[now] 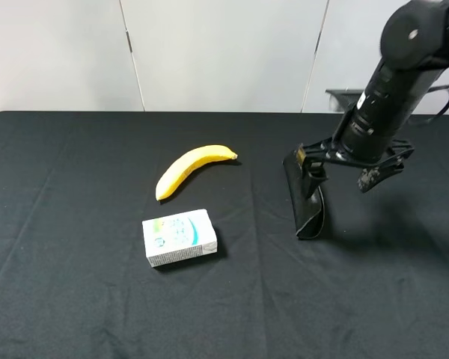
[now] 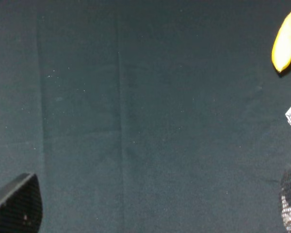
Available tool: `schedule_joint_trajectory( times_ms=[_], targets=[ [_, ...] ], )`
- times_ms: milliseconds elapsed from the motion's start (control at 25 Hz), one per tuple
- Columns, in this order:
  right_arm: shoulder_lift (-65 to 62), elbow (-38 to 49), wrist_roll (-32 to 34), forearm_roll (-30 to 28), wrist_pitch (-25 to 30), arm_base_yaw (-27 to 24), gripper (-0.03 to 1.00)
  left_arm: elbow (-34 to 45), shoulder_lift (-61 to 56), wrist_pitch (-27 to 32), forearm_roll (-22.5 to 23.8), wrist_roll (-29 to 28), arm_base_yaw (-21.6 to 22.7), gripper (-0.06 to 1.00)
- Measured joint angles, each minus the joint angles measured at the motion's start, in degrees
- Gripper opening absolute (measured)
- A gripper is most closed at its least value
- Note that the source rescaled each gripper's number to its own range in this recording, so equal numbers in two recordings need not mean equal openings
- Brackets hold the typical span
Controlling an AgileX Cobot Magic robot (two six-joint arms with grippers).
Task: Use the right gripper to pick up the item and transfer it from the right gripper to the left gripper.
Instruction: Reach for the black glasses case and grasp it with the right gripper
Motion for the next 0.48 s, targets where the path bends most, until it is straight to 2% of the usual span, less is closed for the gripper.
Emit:
schedule_joint_trajectory(
  times_ms=[240, 480],
  targets=[
    [4.5, 0.0, 0.0, 0.7, -2.1, 0.0, 1.00, 0.0, 0.0, 0.0, 0.0, 0.0, 0.0, 0.96],
    [9.5, 0.0, -0.9, 4.7, -5.6, 0.0, 1.00, 0.0, 0.0, 0.0, 0.0, 0.0, 0.0, 0.96]
  ],
)
